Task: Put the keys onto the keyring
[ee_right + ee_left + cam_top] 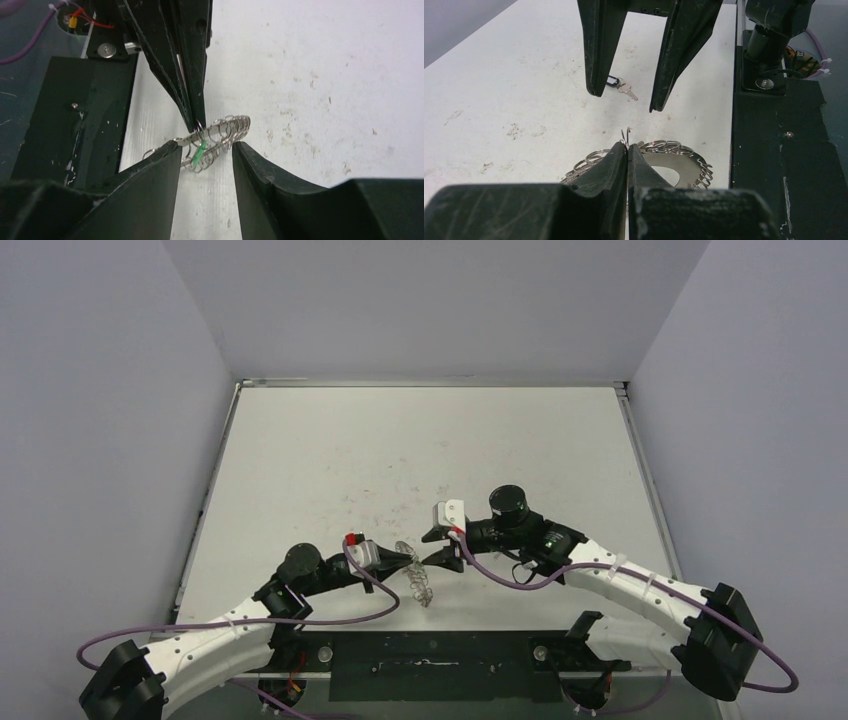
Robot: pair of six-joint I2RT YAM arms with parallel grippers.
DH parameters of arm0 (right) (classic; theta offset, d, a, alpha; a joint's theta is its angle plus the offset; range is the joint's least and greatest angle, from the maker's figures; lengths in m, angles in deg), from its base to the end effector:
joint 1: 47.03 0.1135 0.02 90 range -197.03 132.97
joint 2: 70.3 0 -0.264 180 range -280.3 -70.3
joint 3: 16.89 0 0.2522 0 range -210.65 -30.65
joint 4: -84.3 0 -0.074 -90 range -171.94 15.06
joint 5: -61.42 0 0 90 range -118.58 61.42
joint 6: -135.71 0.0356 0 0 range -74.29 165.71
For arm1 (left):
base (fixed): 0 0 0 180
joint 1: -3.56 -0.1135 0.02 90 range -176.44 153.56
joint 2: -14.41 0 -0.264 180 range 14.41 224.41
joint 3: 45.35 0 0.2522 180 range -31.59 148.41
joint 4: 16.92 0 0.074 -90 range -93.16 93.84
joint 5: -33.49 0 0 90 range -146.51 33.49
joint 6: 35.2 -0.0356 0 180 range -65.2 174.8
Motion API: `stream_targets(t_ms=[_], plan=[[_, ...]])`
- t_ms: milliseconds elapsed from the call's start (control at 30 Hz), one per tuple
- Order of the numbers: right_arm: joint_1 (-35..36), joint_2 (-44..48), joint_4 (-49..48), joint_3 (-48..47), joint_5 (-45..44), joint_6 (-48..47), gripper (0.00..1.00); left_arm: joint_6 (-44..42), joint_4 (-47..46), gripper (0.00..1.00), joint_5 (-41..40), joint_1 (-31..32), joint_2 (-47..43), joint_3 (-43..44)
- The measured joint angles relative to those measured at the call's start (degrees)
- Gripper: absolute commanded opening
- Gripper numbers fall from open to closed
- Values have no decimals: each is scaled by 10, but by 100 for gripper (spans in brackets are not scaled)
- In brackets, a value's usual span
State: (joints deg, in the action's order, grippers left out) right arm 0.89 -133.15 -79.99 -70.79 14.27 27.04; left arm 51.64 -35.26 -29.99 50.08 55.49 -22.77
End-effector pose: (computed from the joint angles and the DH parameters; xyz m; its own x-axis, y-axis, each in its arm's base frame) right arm 0.1426 0.1941 0.2674 0.0419 -0.3038 -0.9518 -0.9974 -0.0683 -0.0221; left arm 0.1027 -0.1314 0.2067 0.0508 0.0181 -0.9985 0.9552 0.2912 0.0539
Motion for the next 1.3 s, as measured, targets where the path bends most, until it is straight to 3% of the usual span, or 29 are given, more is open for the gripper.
stream_targets(t_ms=[300,500,733,833,900,1300], plan=[[0,-56,-61,0,58,-5,32,2,-16,0,12,0,0,-1],[0,-73,-66,0,76,-14,0,2,-15,0,12,0,-7,-1],[0,-75,-48,-13,86,-16,0,1,-13,0,12,0,-14,-1],[0,-77,-16,-31,83,-18,0,1,-14,14,12,0,-17,-1],[1,-82,23,-54,76,-21,0,-4,-10,21,9,0,-20,0],[13,-175,323,-259,-36,-51,0,-35,62,21,-25,0,-52,16]])
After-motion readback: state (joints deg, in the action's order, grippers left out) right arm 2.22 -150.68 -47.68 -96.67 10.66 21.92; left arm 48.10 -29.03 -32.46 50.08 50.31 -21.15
